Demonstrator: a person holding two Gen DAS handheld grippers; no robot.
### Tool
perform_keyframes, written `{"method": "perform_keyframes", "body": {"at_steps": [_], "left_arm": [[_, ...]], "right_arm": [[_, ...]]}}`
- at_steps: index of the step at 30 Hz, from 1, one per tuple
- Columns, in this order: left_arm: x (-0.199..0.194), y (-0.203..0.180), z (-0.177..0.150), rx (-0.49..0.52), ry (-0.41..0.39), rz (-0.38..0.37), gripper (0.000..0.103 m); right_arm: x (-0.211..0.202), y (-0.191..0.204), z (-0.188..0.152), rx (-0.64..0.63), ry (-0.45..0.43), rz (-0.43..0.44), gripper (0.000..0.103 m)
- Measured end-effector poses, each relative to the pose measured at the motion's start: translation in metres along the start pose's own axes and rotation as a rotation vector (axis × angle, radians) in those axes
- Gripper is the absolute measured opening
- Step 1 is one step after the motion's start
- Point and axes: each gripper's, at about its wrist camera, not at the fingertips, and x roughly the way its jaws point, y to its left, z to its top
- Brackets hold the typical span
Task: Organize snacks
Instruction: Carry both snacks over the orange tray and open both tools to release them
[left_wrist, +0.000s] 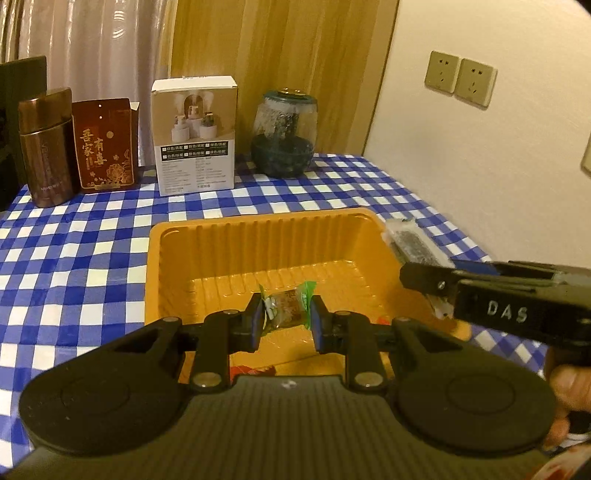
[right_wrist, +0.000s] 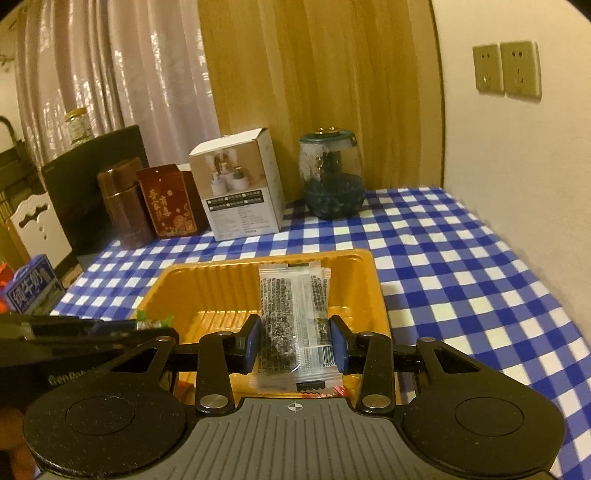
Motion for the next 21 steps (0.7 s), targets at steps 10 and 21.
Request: {"method": "perform_keyframes", "body": {"at_steps": [10, 21], "left_arm": [[0.023, 0.005, 0.001, 0.006, 0.03, 0.0, 0.025], [0.023, 0.015, 0.0, -0.008, 0.025, 0.026, 0.032]], "right_arm": [[0.02, -0.006, 0.001, 0.022, 0.04, 0.003, 0.04], [0.023, -0.008, 0.001, 0.047, 0.046, 0.012, 0.04]]}}
